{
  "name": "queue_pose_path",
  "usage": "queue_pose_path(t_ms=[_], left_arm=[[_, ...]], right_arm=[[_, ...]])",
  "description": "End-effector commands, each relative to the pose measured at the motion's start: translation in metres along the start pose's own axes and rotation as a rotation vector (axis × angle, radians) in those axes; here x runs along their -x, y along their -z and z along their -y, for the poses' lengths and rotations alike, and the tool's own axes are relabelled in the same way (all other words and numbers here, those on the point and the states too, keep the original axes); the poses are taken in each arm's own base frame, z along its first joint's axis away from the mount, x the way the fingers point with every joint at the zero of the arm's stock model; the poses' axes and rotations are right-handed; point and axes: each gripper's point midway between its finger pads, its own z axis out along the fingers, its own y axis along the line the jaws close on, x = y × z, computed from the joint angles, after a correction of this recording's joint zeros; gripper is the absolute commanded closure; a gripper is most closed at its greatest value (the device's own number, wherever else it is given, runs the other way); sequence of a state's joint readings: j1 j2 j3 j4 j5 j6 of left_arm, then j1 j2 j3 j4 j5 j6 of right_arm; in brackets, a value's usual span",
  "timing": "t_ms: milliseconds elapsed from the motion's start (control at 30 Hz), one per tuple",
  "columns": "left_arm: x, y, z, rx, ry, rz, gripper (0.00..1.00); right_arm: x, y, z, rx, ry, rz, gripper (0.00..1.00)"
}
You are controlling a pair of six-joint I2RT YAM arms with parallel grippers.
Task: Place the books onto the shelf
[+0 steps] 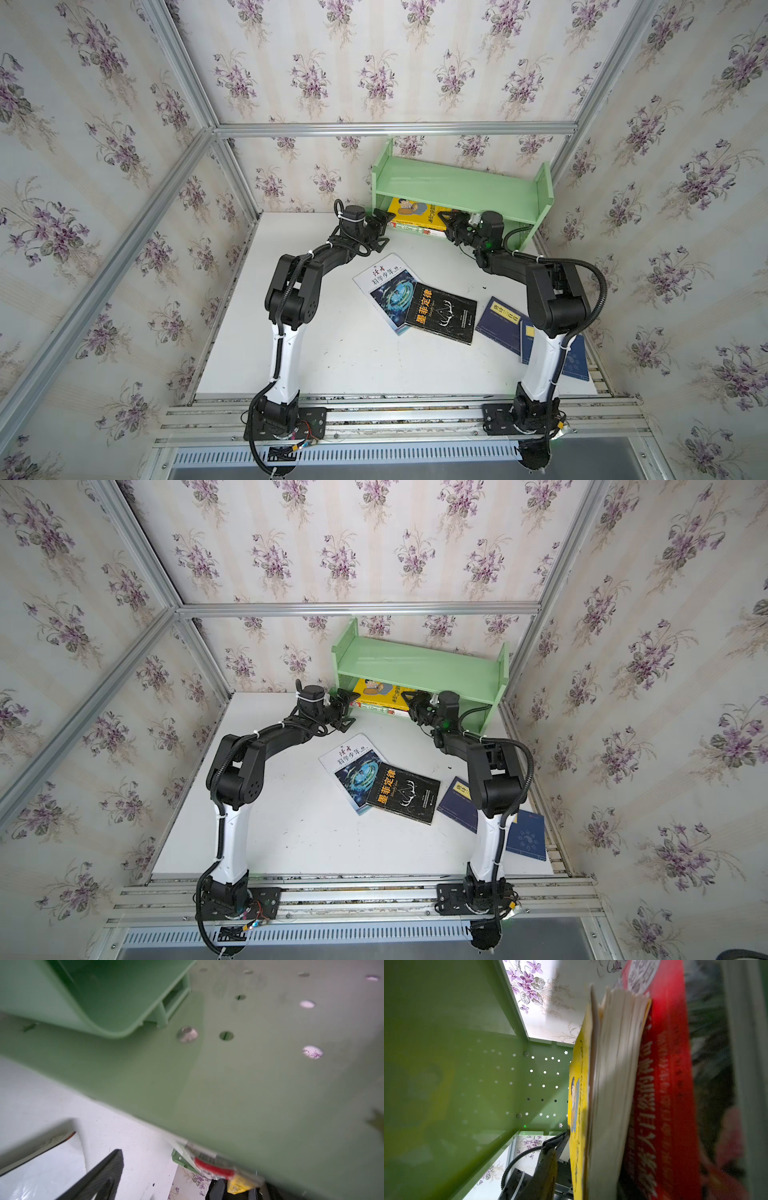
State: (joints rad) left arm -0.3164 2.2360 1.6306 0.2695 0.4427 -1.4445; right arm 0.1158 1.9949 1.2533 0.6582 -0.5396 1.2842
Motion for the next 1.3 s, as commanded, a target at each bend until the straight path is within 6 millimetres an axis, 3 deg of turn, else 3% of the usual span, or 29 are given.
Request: queue_pose_path(t_ms=[0, 300, 467, 700, 1167, 1267], left_arm=[[-0.003, 0.000, -0.031, 0.112, 0.060, 0.000, 0.01], [-0.008, -0.001, -0.026, 0.102, 0.051, -0.013, 0.01], [-0.010, 0.000, -0.025, 0.103, 0.048, -0.019, 0.01], [-0.014, -0.002, -0.026, 0.103, 0.046, -0.028, 0.01], [-0.015, -0.002, -0.016, 0.081, 0.040, -0.029, 0.01], [-0.014, -0.001, -0.014, 0.074, 0.039, -0.025, 0.01]], right_arm=[[0.004, 0.007, 0.002, -0.052, 0.060, 0.024, 0.57], [0.017, 0.017, 0.010, -0.123, 0.079, 0.059, 0.59], [0.019, 0.018, 0.009, -0.149, 0.099, 0.063, 0.73], [0.020, 0.016, 0.008, -0.150, 0.112, 0.057, 0.79], [0.025, 0.013, -0.001, -0.151, 0.152, 0.058, 0.72], [0.025, 0.015, 0.001, -0.162, 0.150, 0.059, 0.64]])
